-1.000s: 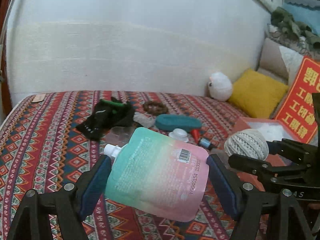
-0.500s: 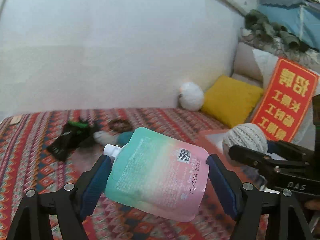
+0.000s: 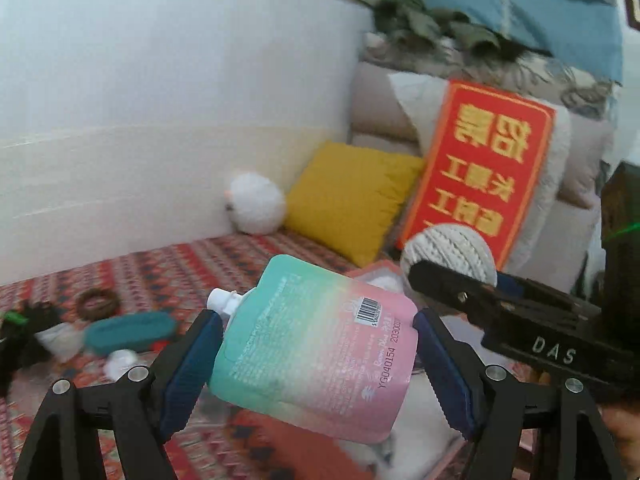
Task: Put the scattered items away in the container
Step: 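Carry the twine ball and pink-green pouch over the pink box and lower them in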
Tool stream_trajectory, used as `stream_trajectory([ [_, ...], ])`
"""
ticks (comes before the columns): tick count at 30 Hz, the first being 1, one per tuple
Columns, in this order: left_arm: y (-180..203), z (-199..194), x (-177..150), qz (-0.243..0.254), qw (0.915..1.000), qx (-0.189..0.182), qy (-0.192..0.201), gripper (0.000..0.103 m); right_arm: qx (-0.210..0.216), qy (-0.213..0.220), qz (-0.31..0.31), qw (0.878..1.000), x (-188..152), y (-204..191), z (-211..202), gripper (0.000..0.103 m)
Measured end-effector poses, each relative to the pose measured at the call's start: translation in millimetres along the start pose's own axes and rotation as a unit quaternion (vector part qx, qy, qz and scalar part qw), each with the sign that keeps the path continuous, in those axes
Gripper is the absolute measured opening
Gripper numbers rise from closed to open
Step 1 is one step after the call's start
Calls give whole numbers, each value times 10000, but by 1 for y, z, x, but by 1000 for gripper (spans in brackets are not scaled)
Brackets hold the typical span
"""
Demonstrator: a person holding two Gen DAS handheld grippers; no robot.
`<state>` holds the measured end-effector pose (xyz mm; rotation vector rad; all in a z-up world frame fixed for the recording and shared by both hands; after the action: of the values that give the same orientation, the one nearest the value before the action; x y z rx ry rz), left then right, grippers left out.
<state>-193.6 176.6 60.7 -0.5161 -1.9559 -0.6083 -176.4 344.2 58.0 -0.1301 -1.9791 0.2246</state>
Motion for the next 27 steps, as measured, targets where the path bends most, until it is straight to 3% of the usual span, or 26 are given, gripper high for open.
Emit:
stream_trajectory([
  [10, 56, 91, -10, 161, 9971, -335, -669, 82, -272, -53, 575, 9980, 8, 79, 11, 68],
  [20, 49, 130, -16, -159, 9943, -361, -993, 83, -313, -457, 912, 9943, -2, 123, 43, 69],
  [24, 46, 135, -14, -227, 9941, -324, -1006, 90, -317, -520, 1212, 9908, -5, 134, 49, 87],
  [27, 44, 131, -9, -209, 9953, -279, -901, 93, -345, -481, 1270, 9901, -4, 139, 51, 88],
])
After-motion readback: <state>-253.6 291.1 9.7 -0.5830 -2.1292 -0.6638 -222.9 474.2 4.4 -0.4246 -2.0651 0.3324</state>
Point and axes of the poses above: each gripper's, at about its wrist camera, not at the fingertips, and z roughly the way its jaws point, y to its right, x to its top, the point moved 6 cm from there along z, roughly the way its jaws point, and after that the axes turned 6 degrees about -x, right-handed, at the moved point
